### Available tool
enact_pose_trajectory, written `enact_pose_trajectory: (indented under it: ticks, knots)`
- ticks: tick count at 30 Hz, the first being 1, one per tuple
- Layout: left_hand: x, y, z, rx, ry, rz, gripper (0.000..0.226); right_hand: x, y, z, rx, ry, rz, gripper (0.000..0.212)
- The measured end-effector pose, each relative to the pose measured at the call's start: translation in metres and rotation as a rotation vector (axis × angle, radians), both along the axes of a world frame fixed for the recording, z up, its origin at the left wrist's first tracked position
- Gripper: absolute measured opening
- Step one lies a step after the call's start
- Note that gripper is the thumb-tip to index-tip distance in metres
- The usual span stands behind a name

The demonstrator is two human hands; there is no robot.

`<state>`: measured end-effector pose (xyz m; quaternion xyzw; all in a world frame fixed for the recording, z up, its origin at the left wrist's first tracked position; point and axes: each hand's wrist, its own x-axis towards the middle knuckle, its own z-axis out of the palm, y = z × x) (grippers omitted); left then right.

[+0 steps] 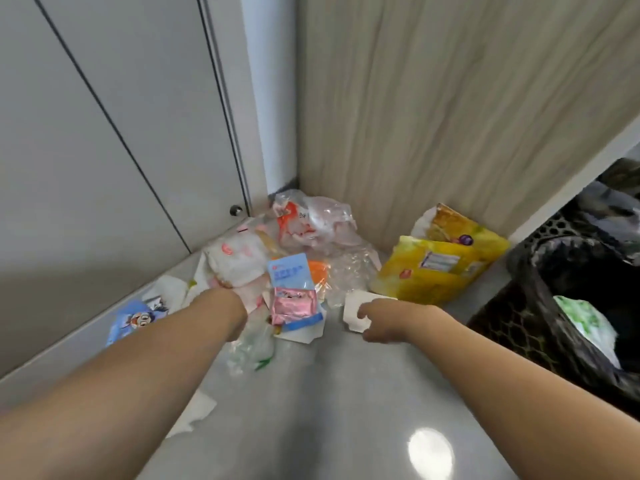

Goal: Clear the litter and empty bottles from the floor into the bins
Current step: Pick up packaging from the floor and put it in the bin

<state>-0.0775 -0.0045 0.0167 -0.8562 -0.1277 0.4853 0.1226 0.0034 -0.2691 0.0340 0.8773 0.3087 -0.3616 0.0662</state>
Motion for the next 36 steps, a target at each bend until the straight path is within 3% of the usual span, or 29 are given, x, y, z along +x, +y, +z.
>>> enact_pose_trajectory:
  ticks: [2,5,7,11,16,20,26,31,34,36]
  knots:
    - [-0.009,0.008,-0.004,-0.005,0.093,-0.112,0.04,-0.005,0.01,-0.035,-0.077,-0.067,0.008,0.052]
    - [-0.004,-0.011,-0.005,-0.224,-0.101,-0.157,0.036,-0.008,0.013,-0.068,-0.133,-0.177,0.107,0.055]
    - [-0.003,-0.021,-0.009,-0.319,-0.216,-0.167,0.04,-0.003,0.01,-0.081,-0.096,-0.22,0.059,0.055]
    - [-0.016,-0.014,-0.038,-0.205,-0.198,-0.264,0.046,0.012,-0.001,-0.097,-0.099,-0.246,-0.123,0.064]
    - [-0.028,0.004,-0.071,0.001,-0.394,-0.483,0.06,0.012,0.002,-0.119,-0.1,-0.221,-0.198,0.073]
    - [-0.024,0.014,-0.073,0.009,-0.421,-0.561,0.041,0.009,0.013,-0.122,-0.093,-0.221,-0.131,0.065]
    - [0.013,0.019,-0.05,-0.194,-0.4,-0.241,0.038,0.019,0.003,-0.094,0.033,-0.139,-0.217,0.041]
    - [0.051,-0.005,-0.001,-0.194,-0.344,-0.17,0.025,0.019,-0.018,-0.039,0.254,0.026,-0.361,0.03]
    - [0.072,-0.017,0.037,-0.255,-0.238,-0.098,0.011,0.011,-0.03,0.005,0.35,0.142,-0.422,0.022]
    - [0.083,-0.029,0.069,-0.338,-0.259,-0.056,0.011,0.004,-0.042,0.041,0.377,0.204,-0.443,0.021]
